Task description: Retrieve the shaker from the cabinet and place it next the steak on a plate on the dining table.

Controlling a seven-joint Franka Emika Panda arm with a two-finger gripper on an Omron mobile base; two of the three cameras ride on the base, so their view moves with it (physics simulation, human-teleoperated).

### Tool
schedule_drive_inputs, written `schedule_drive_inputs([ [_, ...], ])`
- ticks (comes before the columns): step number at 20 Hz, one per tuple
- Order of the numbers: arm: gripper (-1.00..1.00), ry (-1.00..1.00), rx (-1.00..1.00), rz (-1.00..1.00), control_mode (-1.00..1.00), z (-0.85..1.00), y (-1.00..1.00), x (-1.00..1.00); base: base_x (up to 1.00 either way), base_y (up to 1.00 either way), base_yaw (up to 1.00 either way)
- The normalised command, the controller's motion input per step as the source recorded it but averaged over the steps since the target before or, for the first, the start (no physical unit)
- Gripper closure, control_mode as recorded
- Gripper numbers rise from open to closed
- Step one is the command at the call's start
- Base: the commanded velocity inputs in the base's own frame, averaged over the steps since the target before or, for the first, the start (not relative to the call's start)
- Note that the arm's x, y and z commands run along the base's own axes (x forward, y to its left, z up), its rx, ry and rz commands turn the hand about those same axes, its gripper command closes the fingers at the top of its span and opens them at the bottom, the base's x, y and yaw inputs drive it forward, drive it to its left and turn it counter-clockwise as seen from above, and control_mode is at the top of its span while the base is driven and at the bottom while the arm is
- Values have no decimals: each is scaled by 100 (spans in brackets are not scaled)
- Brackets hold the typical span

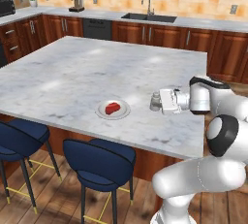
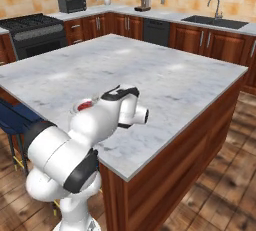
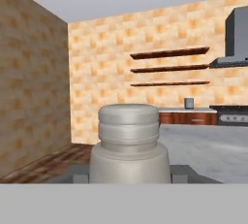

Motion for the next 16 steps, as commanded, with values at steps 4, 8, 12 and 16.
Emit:
schedule_drive_inputs([
  [4, 100, 9, 1, 0, -100, -21, 0, 23, 0, 0, 0],
  [8, 100, 1, 0, -1, -100, -31, 13, 14, 0, 0, 0],
  [12, 100, -1, 3, -3, -100, -21, 21, 0, 0, 0, 0],
  [16, 100, 0, 1, -2, -100, -20, 28, 0, 0, 0, 0],
])
